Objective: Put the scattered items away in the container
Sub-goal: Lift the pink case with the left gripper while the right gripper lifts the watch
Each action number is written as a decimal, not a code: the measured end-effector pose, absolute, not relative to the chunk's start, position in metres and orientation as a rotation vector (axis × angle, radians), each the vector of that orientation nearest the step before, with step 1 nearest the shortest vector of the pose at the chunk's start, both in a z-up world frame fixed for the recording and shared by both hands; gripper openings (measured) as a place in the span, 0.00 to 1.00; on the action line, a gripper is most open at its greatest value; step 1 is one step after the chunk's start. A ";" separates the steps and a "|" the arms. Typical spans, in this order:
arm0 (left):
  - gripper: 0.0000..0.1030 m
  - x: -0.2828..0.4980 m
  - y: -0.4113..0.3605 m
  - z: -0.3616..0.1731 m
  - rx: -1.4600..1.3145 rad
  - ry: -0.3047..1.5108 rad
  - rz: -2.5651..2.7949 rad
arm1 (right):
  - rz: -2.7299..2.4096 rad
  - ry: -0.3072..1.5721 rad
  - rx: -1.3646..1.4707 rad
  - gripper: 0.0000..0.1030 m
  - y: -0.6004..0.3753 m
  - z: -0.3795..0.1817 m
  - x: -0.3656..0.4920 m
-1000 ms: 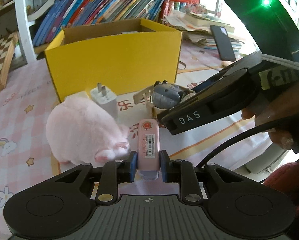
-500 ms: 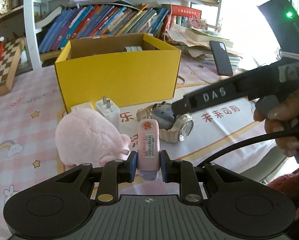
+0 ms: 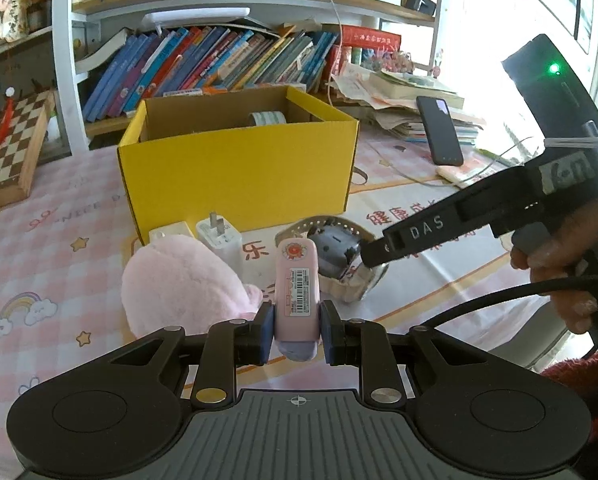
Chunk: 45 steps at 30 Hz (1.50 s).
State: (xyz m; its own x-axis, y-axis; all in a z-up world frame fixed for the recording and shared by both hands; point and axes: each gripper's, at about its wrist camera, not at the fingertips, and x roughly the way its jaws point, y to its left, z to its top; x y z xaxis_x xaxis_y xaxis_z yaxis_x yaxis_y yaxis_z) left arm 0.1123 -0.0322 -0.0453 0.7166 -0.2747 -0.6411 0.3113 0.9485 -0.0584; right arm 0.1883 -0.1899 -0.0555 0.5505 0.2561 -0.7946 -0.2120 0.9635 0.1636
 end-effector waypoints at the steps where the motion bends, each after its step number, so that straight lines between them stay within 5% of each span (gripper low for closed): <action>1: 0.22 0.112 -0.033 -0.045 0.058 0.698 -0.328 | 0.276 0.954 0.052 0.41 -0.190 -0.055 0.187; 9: 0.22 0.106 -0.033 -0.041 0.071 0.687 -0.339 | 0.207 1.021 0.083 0.22 -0.202 -0.056 0.177; 21: 0.22 0.094 -0.029 -0.035 0.096 0.676 -0.343 | 0.205 1.041 0.131 0.21 -0.200 -0.066 0.179; 26: 0.22 0.091 -0.024 -0.034 0.083 0.671 -0.328 | 0.171 1.027 0.132 0.34 -0.204 -0.063 0.175; 37: 0.22 0.093 -0.024 -0.034 0.077 0.662 -0.341 | 0.131 0.975 0.125 0.34 -0.213 -0.064 0.176; 45: 0.22 0.094 -0.021 -0.033 0.068 0.660 -0.335 | 0.174 0.924 0.002 0.10 -0.198 -0.070 0.185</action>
